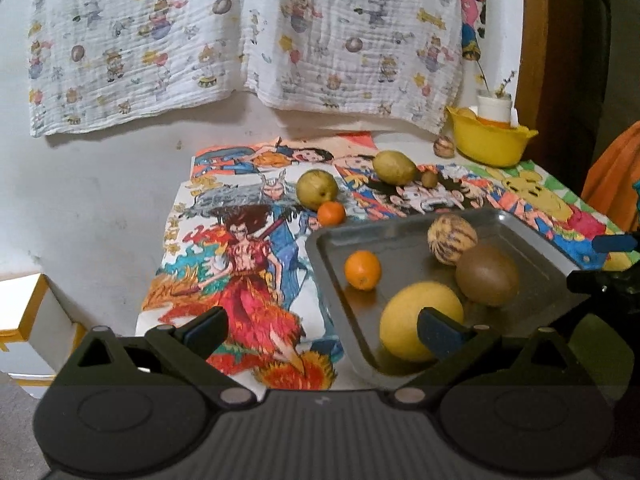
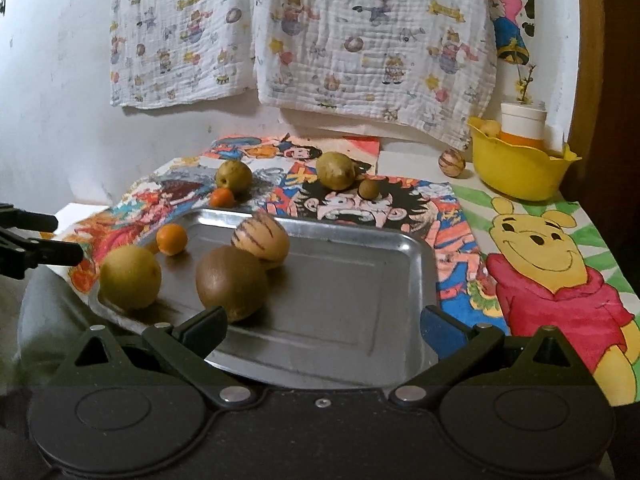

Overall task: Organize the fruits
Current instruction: 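Move both open tools back toward the pears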

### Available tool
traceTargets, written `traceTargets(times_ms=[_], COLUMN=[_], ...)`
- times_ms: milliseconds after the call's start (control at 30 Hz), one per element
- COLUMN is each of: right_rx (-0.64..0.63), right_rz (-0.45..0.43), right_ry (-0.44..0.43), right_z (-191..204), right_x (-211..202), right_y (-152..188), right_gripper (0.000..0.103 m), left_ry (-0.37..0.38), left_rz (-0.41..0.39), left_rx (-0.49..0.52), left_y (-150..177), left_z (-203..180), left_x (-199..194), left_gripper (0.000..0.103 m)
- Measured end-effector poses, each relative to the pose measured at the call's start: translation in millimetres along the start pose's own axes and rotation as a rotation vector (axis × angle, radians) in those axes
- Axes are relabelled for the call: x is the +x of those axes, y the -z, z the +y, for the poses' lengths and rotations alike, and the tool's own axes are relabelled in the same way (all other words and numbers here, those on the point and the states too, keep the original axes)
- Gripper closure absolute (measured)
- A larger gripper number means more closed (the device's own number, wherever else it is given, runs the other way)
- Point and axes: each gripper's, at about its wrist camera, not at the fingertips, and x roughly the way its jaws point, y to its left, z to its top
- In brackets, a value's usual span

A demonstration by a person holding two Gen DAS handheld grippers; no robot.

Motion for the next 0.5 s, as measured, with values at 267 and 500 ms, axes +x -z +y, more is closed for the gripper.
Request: traceTargets(times_ms=[267, 500], right_rx=[-0.011, -0.053], right_rz=[-0.002, -0.029], right_ry=[-0.008, -0.016], right_z=[-6, -9], right_x=[21, 54], right_y=[-25, -61], right_gripper=[0.001, 0.001], left_ry=[0.005, -0.01], left_rz=[0.004, 0.03], left_rx=[-0.051, -0.08], left_y=[-17, -36], left_z=[7, 15], left_x=[19, 44], left_gripper=[0.001, 0.001])
